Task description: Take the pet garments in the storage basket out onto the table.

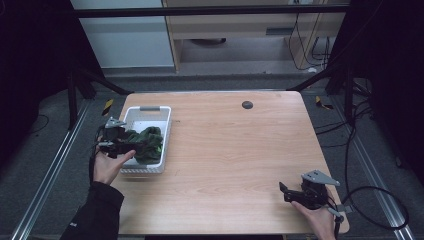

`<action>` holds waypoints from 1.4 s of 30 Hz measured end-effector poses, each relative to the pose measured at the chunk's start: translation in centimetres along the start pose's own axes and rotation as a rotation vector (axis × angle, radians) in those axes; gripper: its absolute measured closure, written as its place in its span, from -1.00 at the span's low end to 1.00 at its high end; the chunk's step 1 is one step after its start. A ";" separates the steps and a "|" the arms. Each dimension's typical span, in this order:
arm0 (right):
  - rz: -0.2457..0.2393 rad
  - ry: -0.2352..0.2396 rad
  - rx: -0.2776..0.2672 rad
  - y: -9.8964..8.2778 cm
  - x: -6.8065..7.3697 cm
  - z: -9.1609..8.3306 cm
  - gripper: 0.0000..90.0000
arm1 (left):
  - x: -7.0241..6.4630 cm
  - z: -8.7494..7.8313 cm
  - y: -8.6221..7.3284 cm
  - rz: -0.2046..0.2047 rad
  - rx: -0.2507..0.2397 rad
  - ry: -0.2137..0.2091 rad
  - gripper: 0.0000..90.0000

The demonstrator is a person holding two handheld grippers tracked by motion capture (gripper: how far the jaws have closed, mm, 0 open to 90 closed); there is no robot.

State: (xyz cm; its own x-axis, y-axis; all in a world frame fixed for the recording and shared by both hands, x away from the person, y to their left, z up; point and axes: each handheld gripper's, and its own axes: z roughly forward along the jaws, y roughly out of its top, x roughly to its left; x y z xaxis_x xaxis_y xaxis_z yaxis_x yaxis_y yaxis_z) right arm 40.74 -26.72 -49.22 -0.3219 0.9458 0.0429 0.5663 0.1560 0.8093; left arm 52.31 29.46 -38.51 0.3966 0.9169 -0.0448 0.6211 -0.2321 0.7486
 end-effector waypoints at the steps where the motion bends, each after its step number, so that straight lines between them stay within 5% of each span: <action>1: 0.001 0.001 0.000 0.0 0.0 0.0 -0.79 | 0.0 0.1 0.0 0.003 0.005 0.003 -0.68; 15: -0.007 0.010 0.010 0.0 0.1 0.2 -0.79 | 0.4 2.0 0.8 0.045 0.103 0.015 -0.70; 42: -0.012 0.017 0.027 0.0 0.1 0.5 -0.79 | 0.8 5.0 0.7 0.054 0.231 0.003 -0.56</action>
State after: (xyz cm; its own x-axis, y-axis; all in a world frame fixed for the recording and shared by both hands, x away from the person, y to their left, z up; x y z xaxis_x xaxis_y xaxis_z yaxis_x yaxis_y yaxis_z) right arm 41.05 -26.50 -49.53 -0.3418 0.9388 0.0433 0.5825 0.1755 0.7936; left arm 56.48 28.39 -41.30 0.4314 0.9021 -0.0066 0.7377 -0.3485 0.5783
